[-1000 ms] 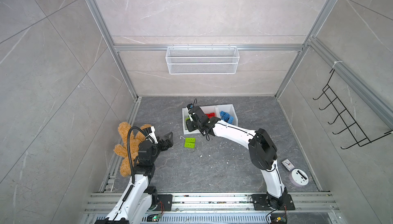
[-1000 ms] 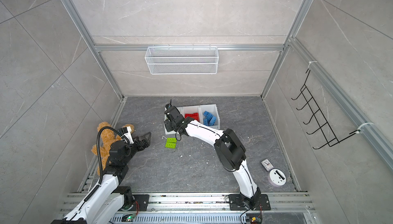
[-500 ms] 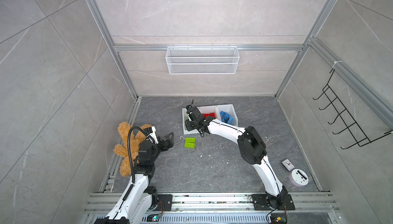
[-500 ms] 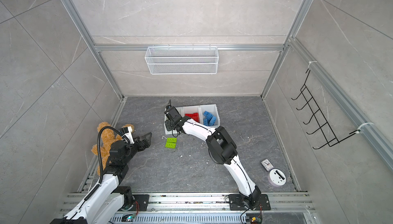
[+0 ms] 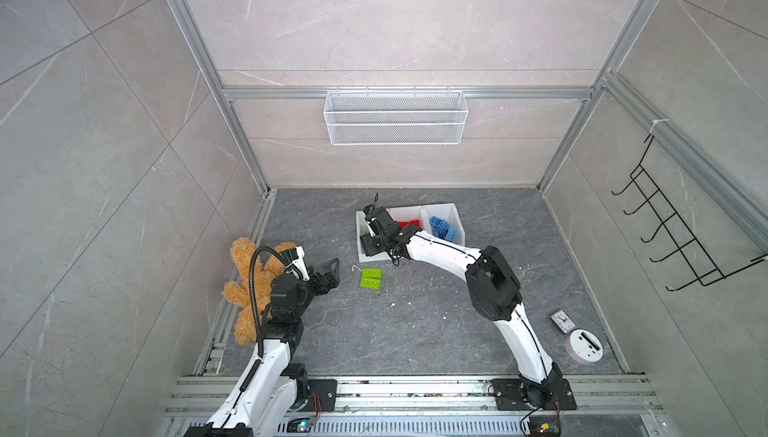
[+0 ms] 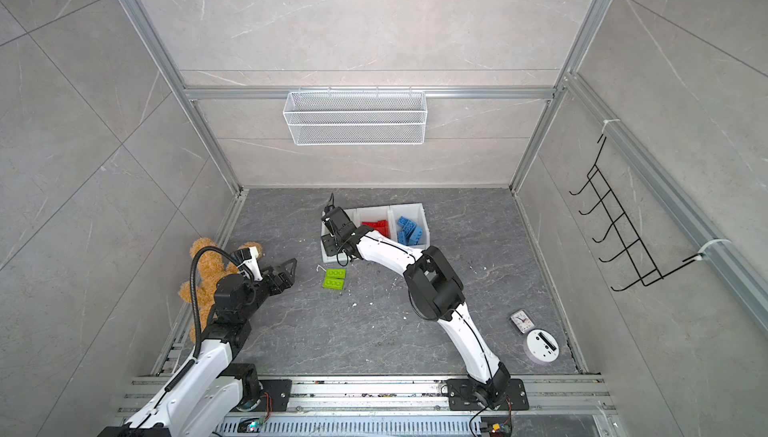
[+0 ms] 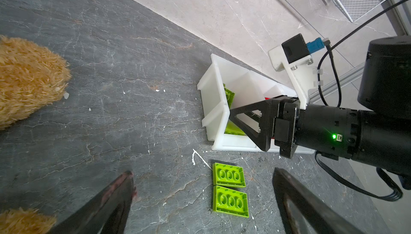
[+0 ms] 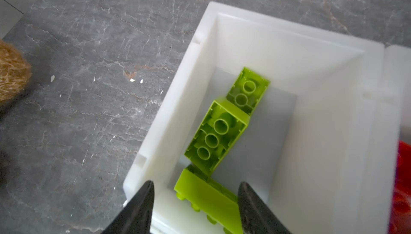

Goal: Sort the legos into containers by color
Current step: 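Release the brick and lower the right gripper onto the flat green bricks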

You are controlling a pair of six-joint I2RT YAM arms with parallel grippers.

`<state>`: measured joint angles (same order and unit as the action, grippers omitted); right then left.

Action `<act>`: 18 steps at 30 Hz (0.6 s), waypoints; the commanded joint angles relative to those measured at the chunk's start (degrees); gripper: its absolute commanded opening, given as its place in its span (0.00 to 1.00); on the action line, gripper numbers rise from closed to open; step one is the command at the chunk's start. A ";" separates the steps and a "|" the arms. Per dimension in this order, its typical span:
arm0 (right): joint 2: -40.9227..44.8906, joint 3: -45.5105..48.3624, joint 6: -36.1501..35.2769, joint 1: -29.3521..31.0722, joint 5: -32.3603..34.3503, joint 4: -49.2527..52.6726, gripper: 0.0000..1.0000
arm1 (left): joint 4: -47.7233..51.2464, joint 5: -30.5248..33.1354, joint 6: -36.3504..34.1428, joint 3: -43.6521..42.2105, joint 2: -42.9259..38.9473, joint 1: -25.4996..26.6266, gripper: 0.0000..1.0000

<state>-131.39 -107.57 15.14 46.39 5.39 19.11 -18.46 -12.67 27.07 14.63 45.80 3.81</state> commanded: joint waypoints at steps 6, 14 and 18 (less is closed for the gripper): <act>14.17 16.60 0.41 4.07 -3.85 -2.59 0.68 | -2.37 -1.55 -0.43 0.42 -0.01 -0.11 1.00; 18.39 29.65 4.73 7.22 -5.88 -6.83 0.77 | -2.37 -1.53 -0.43 0.48 0.17 -0.10 1.00; 16.57 29.85 3.82 7.49 -6.93 -6.84 0.79 | -2.21 -1.52 -0.33 0.48 0.06 -0.12 1.00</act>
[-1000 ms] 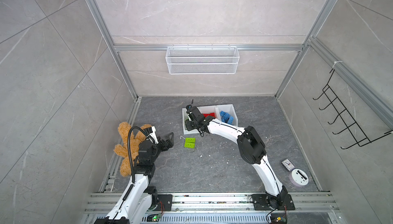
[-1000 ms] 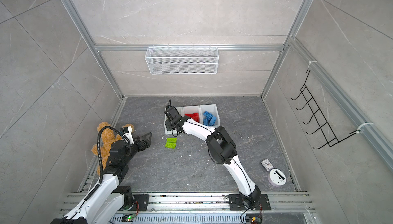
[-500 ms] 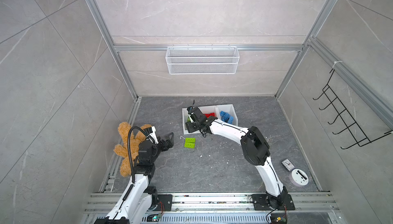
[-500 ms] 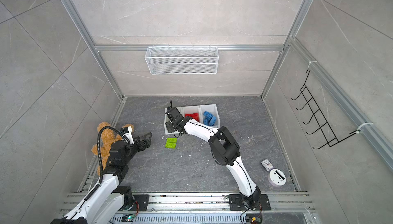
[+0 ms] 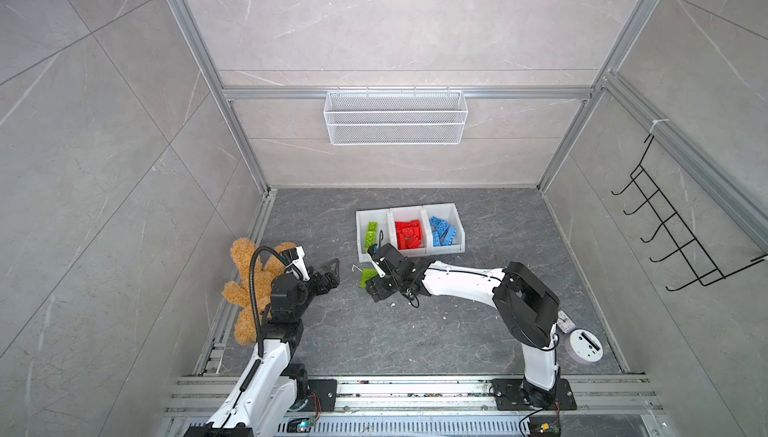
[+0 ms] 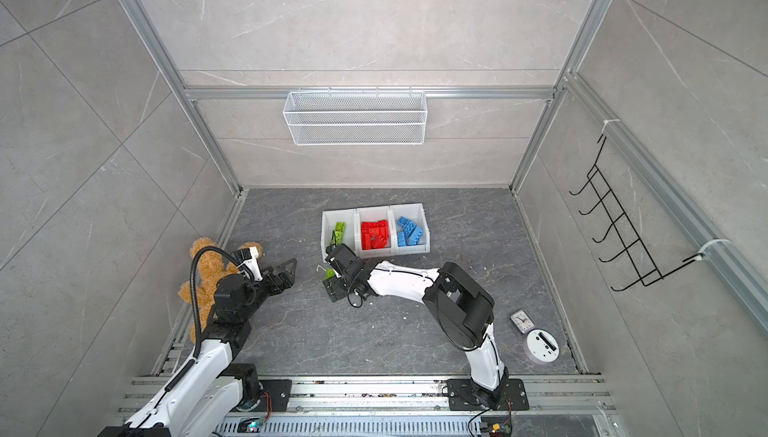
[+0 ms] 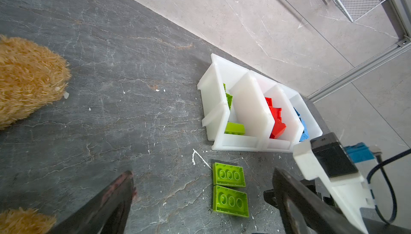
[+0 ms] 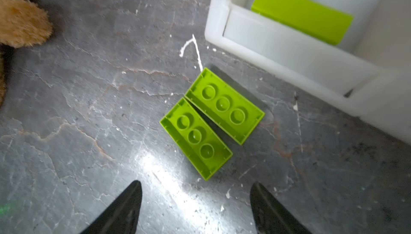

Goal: Sort the legos into containers by color
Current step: 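Release the brick and lower the right gripper onto the flat green bricks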

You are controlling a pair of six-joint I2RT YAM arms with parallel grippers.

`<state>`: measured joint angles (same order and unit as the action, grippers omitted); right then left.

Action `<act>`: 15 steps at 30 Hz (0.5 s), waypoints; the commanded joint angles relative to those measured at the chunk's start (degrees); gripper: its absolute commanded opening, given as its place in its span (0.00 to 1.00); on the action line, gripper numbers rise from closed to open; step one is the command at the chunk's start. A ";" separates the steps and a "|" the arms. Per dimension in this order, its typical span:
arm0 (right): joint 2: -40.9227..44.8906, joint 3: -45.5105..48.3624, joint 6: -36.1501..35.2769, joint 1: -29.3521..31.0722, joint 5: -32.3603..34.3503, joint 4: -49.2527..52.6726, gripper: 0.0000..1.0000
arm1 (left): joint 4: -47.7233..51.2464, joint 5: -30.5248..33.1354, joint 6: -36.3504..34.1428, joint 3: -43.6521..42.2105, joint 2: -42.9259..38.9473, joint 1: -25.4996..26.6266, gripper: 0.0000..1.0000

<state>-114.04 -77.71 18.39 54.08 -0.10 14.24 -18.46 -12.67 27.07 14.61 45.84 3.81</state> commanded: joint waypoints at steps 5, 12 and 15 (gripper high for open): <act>-3.21 -1.66 -0.76 -0.26 -2.56 -1.97 0.81 | -2.11 -1.35 -0.46 0.48 -0.32 -0.12 1.00; -6.80 -5.23 -2.02 -0.29 -2.31 0.08 0.83 | -1.76 -1.17 -0.59 0.42 -0.84 -0.12 1.00; -7.96 -6.20 -2.24 -0.28 -1.85 0.48 0.83 | -1.73 -1.04 -0.53 0.39 -1.02 -0.12 1.00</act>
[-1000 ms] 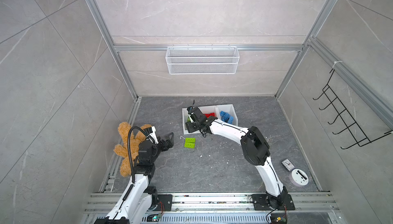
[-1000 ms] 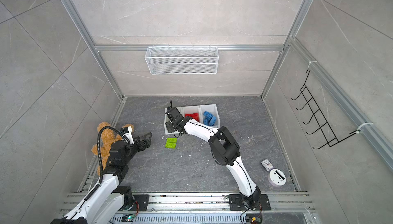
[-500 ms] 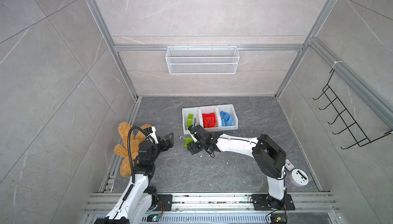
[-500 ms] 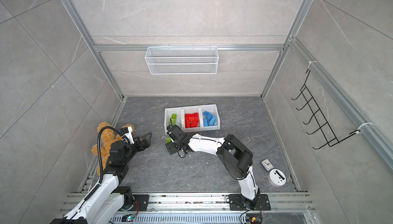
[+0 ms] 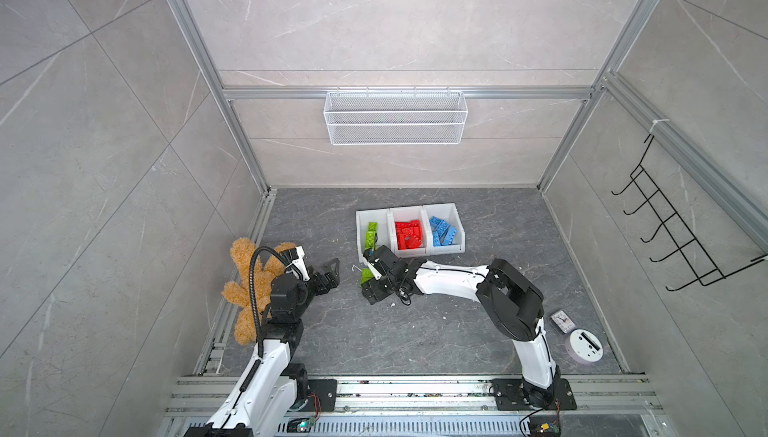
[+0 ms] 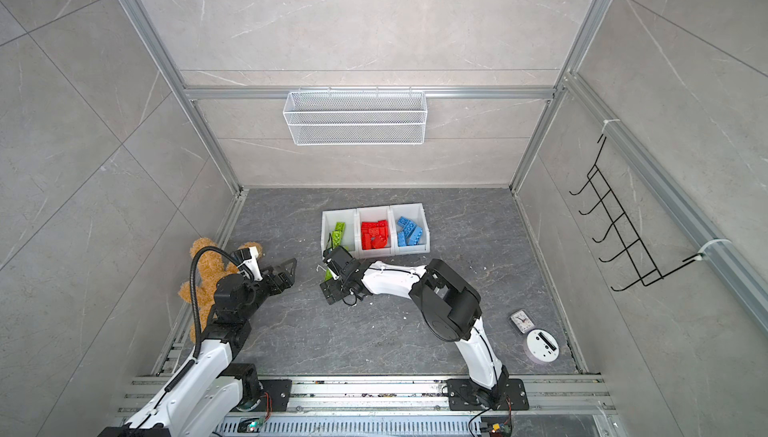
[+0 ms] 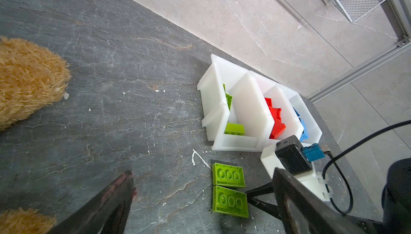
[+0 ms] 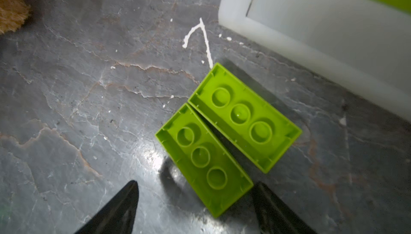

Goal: Sort the legos into containers by color
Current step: 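Release the brick and lower the right gripper onto the flat green bricks, then close the right gripper on one flat green brick and lift it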

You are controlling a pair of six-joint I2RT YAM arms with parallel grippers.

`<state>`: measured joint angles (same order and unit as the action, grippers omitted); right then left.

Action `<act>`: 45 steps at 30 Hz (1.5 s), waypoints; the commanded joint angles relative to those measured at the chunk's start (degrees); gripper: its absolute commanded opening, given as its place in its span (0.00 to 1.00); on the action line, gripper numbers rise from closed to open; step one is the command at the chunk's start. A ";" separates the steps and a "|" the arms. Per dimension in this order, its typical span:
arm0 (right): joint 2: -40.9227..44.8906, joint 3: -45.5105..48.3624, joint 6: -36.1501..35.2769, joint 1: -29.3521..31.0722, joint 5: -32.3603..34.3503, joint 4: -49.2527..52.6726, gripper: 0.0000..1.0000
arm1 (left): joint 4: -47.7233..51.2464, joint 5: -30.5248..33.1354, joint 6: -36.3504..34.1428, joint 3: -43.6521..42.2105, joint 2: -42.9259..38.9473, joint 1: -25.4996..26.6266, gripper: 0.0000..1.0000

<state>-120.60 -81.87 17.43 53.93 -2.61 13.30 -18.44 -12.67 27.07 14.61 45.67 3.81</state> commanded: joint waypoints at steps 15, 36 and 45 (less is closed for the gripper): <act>-3.84 -6.57 -4.64 3.15 -6.54 5.63 0.83 | -1.51 -0.61 -0.72 0.28 -1.15 -0.10 1.00; -5.14 -6.91 0.43 7.76 7.53 1.15 0.73 | -0.02 2.93 1.91 -1.24 -5.86 -0.82 0.99; -7.67 -8.00 1.90 7.77 11.39 -0.33 0.62 | -0.03 1.89 1.58 -1.34 -7.29 -0.83 0.99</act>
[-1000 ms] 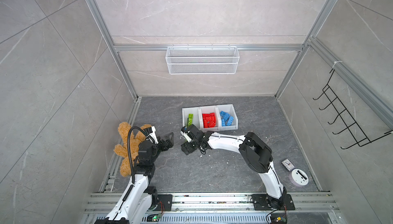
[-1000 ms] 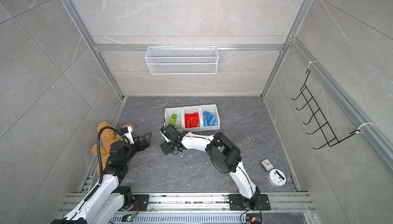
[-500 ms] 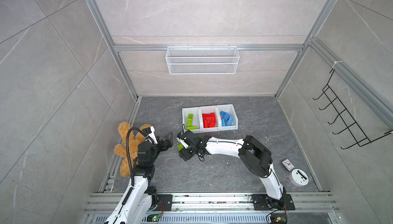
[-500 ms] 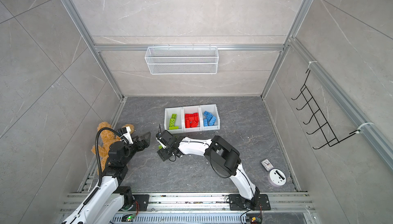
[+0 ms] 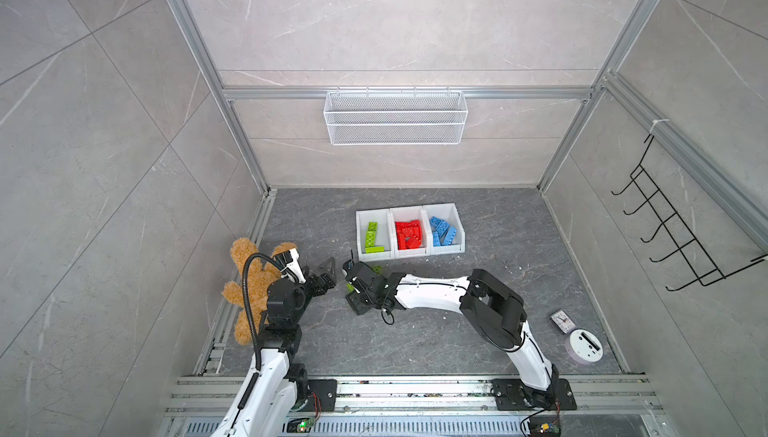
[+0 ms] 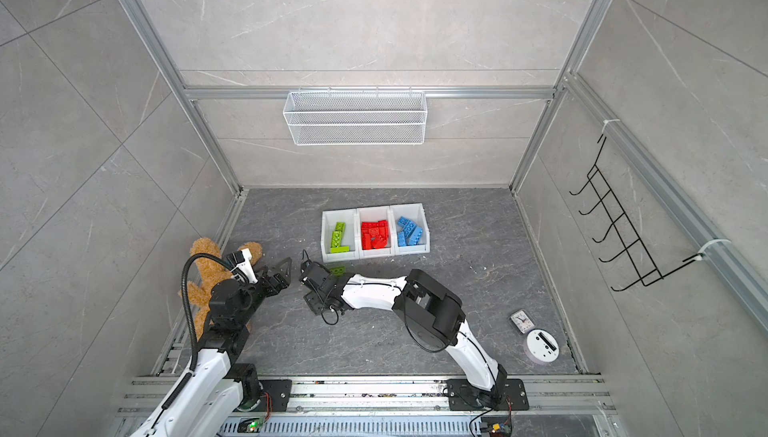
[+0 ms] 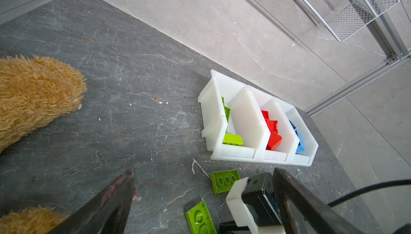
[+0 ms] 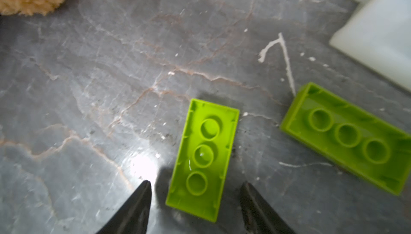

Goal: Sort the legos into containers by color
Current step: 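Close the right gripper on one flat green brick and lift it, then carry the flat green brick into the compartment nearest the bear and release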

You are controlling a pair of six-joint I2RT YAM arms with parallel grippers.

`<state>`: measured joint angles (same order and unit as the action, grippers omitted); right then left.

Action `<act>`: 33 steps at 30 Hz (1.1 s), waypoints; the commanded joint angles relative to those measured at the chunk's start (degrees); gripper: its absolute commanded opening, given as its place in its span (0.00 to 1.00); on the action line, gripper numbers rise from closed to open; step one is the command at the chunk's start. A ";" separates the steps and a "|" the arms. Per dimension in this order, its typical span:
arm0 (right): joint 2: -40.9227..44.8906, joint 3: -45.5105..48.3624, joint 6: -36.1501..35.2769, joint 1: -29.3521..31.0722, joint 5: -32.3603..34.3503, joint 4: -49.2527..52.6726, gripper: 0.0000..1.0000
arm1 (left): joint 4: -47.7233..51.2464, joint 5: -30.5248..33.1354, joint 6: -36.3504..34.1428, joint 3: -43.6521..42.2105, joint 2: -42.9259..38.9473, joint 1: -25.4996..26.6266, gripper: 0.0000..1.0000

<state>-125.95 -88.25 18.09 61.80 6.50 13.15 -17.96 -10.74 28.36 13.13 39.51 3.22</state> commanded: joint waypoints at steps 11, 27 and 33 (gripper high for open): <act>-0.36 -0.45 1.61 -0.10 2.80 -0.59 0.38 | -0.06 0.59 0.09 0.02 -1.58 -0.24 1.00; 11.49 9.30 2.66 -3.24 -0.35 -6.78 0.31 | -1.35 -1.72 -0.72 0.36 0.45 -0.24 0.99; 12.64 8.69 2.51 -6.71 -2.63 -8.24 0.31 | -2.93 -3.82 -0.76 0.91 3.14 -0.24 0.99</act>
<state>-115.09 -79.81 19.97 56.14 5.15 6.11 -17.78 -12.32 28.32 13.15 41.89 3.22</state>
